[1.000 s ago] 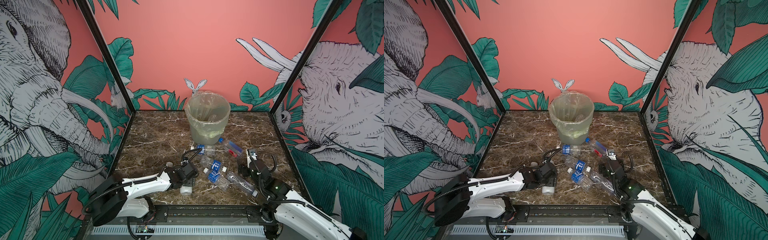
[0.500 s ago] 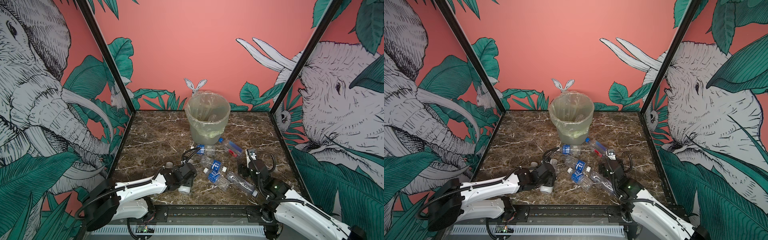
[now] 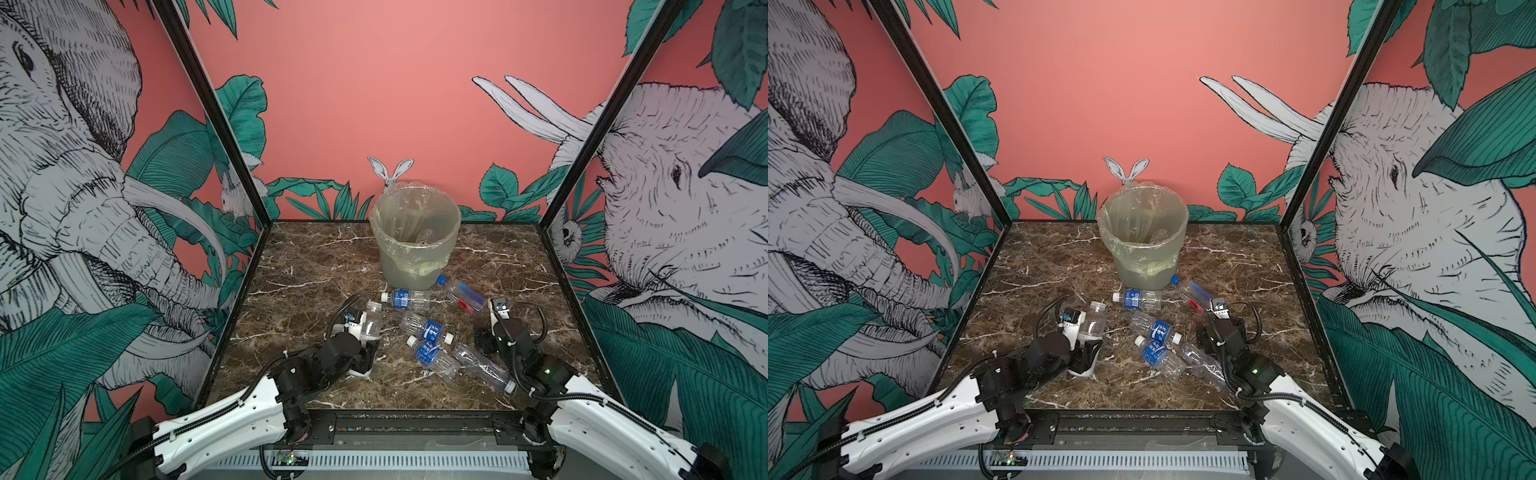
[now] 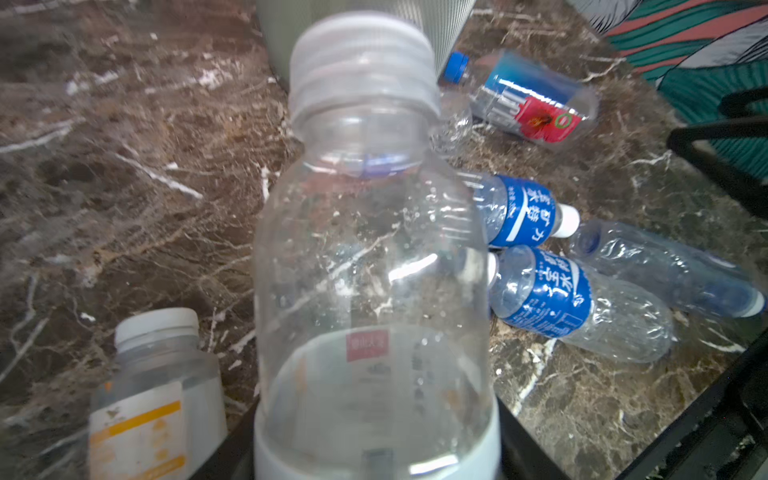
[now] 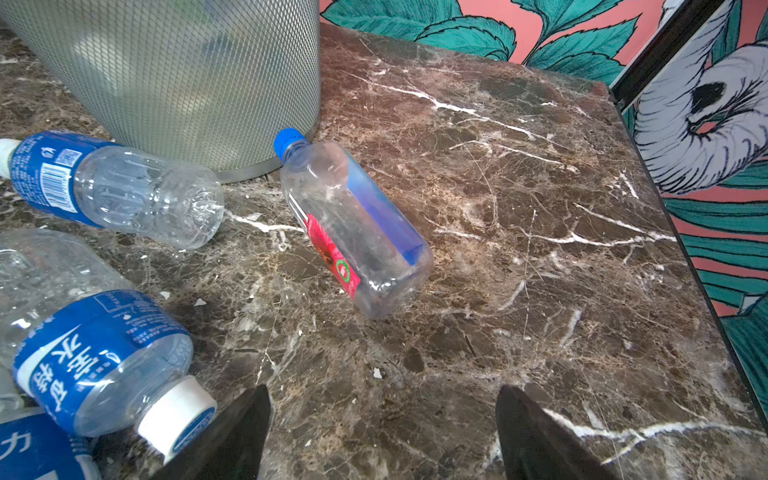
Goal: Throw the plastic bottles in the bin
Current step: 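Close the left gripper around the clear white-capped bottle with orange label, then lift the bottle over the bin and open the left gripper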
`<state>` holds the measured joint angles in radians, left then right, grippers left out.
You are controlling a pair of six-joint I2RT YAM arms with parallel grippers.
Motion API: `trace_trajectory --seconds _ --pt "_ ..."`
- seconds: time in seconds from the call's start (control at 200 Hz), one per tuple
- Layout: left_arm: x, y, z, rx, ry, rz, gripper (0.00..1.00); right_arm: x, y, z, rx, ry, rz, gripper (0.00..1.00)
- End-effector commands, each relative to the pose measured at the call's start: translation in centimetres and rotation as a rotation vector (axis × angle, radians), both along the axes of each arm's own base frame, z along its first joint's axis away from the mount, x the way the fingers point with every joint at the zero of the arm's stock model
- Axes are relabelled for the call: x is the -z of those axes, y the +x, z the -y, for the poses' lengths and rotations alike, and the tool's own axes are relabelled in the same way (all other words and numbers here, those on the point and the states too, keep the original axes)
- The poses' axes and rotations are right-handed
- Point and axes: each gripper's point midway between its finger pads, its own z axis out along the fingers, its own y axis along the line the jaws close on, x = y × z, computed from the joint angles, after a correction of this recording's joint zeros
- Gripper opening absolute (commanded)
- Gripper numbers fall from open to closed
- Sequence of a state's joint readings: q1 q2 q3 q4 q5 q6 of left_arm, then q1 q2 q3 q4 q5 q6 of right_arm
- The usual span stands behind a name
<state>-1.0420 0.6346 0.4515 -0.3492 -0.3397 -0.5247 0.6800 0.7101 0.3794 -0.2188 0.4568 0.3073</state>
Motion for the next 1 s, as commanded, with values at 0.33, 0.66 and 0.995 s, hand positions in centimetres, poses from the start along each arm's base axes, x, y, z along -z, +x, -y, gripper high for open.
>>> trace_trajectory --seconds 0.33,0.66,0.995 --pt "-8.2 0.6 -1.2 0.058 0.015 0.284 0.58 -1.9 0.7 -0.7 -0.003 0.044 0.048 0.87" --pt "-21.6 2.9 2.2 0.112 0.058 0.537 0.57 -1.9 0.9 -0.8 -0.004 0.041 0.042 0.87" --pt "-32.2 16.4 11.8 0.193 -0.019 0.638 0.56 -1.9 0.7 -0.9 -0.009 0.044 0.036 0.87"
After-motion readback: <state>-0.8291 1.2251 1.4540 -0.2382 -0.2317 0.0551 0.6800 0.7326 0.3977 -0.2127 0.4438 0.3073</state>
